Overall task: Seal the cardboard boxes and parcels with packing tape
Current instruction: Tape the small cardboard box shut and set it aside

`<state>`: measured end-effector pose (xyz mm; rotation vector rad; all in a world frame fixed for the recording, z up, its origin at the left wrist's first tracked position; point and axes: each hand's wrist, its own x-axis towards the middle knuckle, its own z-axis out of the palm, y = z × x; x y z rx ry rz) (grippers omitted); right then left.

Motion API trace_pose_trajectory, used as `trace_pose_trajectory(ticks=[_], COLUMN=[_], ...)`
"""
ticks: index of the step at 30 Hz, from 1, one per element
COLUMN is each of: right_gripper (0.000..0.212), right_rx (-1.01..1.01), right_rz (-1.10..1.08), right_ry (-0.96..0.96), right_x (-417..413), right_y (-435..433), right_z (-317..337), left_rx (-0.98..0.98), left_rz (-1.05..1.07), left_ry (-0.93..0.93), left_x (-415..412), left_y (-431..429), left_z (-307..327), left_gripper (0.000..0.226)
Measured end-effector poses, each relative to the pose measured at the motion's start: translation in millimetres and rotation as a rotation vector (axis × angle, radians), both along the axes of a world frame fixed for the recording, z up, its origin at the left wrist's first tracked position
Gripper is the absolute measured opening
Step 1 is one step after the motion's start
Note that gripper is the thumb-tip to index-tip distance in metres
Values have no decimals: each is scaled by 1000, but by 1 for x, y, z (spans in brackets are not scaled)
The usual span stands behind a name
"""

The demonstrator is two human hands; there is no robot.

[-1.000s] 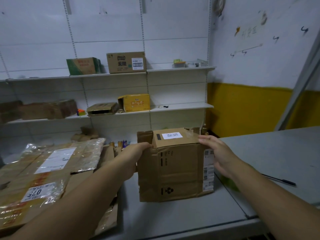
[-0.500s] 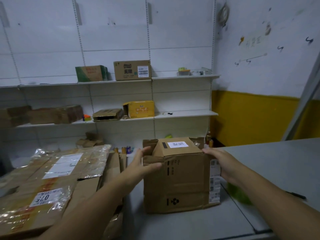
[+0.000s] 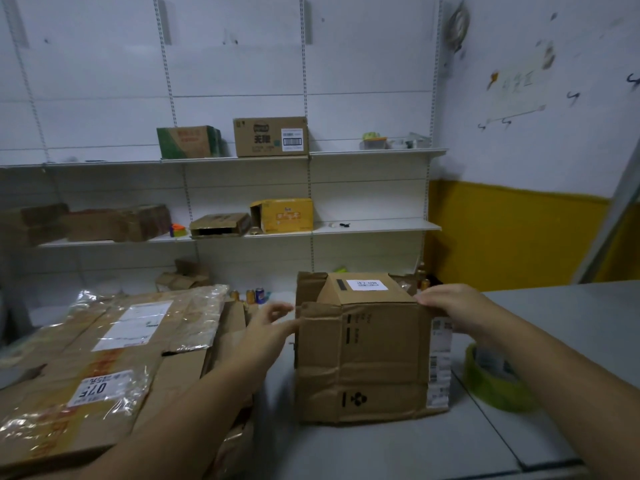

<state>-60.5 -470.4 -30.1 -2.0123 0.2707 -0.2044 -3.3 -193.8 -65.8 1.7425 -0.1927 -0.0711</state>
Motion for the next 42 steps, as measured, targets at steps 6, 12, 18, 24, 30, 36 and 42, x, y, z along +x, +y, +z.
trace_pose_trajectory(ticks=[6, 12, 18, 24, 30, 36, 42], right_gripper=[21, 62, 51, 51, 52, 41, 99], right_rx=[-508, -480, -370, -399, -488, -705, -277], right_rz=[-22, -6, -8, -5, 20, -117, 98], right_ry=[-35, 34, 31, -14, -11, -141, 17], right_x=[12, 13, 7, 4, 5, 4, -1], right_y=[15, 28, 27, 27, 25, 47, 66], right_z=[17, 11, 9, 7, 2, 24, 51], left_rx=[207, 219, 64, -194, -42, -12, 265], left_rz=[-42, 20, -43, 148, -404, -246, -192], left_ry=[369, 394, 514, -7, 45, -213, -899], left_x=[11, 10, 3, 2, -18, -32, -55], left_y=[1, -7, -4, 0, 5, -12, -24], left_z=[-21, -14, -7, -3, 18, 15, 25], left_gripper=[21, 18, 29, 30, 34, 27, 59])
